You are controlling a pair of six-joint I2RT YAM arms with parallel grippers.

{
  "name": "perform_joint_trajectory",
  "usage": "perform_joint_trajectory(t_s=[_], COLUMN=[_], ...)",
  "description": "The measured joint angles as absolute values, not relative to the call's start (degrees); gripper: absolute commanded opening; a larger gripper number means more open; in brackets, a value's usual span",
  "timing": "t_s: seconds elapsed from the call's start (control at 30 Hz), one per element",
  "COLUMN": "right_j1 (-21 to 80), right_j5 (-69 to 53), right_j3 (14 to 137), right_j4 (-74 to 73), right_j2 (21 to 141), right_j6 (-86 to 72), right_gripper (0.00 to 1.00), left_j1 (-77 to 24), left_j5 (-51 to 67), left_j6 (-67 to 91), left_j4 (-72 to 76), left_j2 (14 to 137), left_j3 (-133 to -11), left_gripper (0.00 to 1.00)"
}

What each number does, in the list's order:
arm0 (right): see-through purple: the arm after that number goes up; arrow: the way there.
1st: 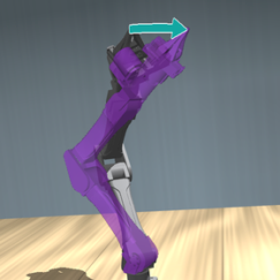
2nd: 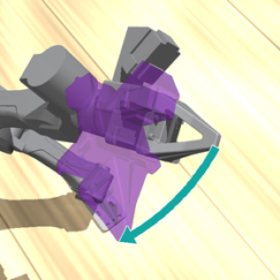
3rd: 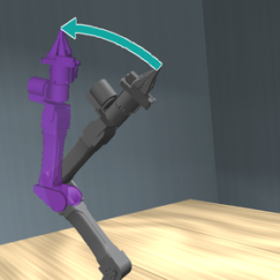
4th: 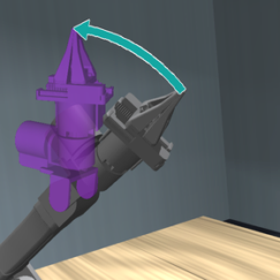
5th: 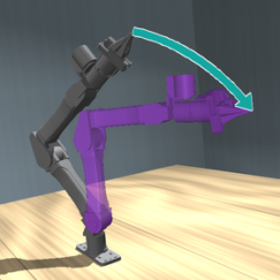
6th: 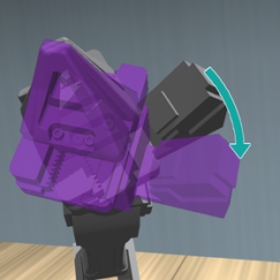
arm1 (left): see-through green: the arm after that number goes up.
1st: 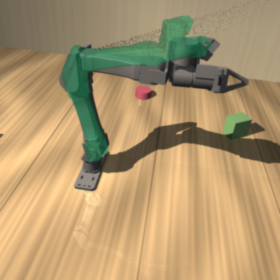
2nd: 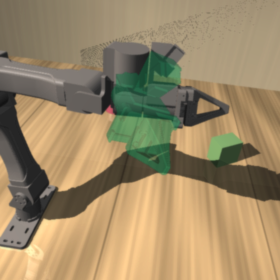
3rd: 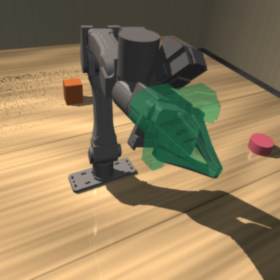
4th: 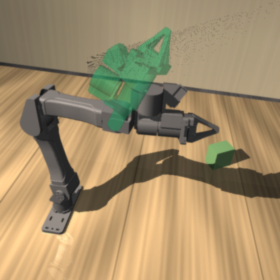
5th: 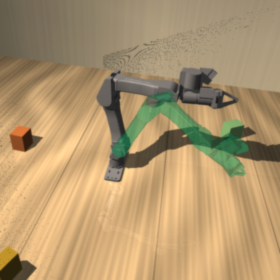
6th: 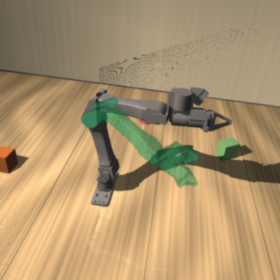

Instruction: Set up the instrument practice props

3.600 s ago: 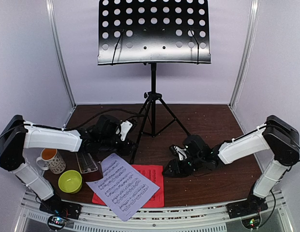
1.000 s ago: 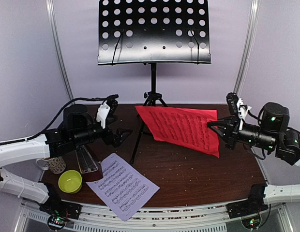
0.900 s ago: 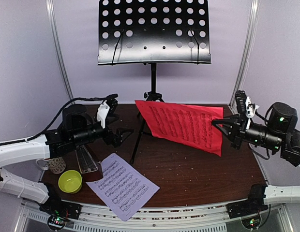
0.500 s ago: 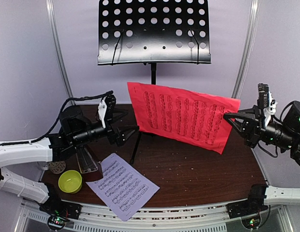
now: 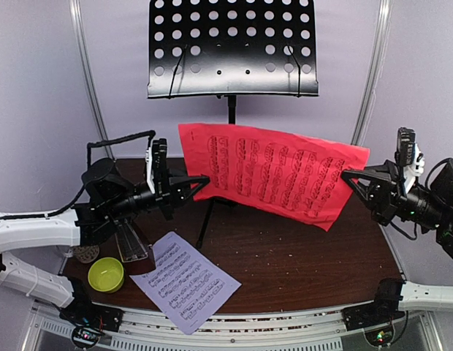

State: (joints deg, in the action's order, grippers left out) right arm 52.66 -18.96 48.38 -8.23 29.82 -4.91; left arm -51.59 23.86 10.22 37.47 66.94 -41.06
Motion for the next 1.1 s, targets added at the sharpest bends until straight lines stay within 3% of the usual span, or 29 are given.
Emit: perform_joint_trajectory(t_s=[0.13,0.33,0.57,0.8,1.1], right_j1=[52.62,52.62,52.62,52.82,54.65], right_j5=[-16.23,-6.02,3.38,7.55,4.91], right_j3=[46.52,49.52,60.62,63.7,70.37], right_j4=[-8.49,-17.67,-29.41,-34.61,-40.03], right_j2=[28.53,31.18,40.18,45.78,54.02], right_j6=[-4.73,-1.45,3.22,5.74,9.54], right_gripper=[0.58,0.96,1.0,0.99,0.81], left_j1=[-51.62,-51.59,-51.59,-51.59,-51.59], left_j5=[23.73,21.96,19.88,19.92,21.06], left_j6=[9.3,3.95,-1.76,-4.05,-5.41], left_j4=[32.14,12.64,-9.67,-21.98,-29.95], left_j2=[63.86,60.88,62.81,65.41,68.4], left_j3=[-42.85,-51.62,-62.94,-68.38,-73.19], left_gripper=[0.0,0.0,0.0,0.0,0.0])
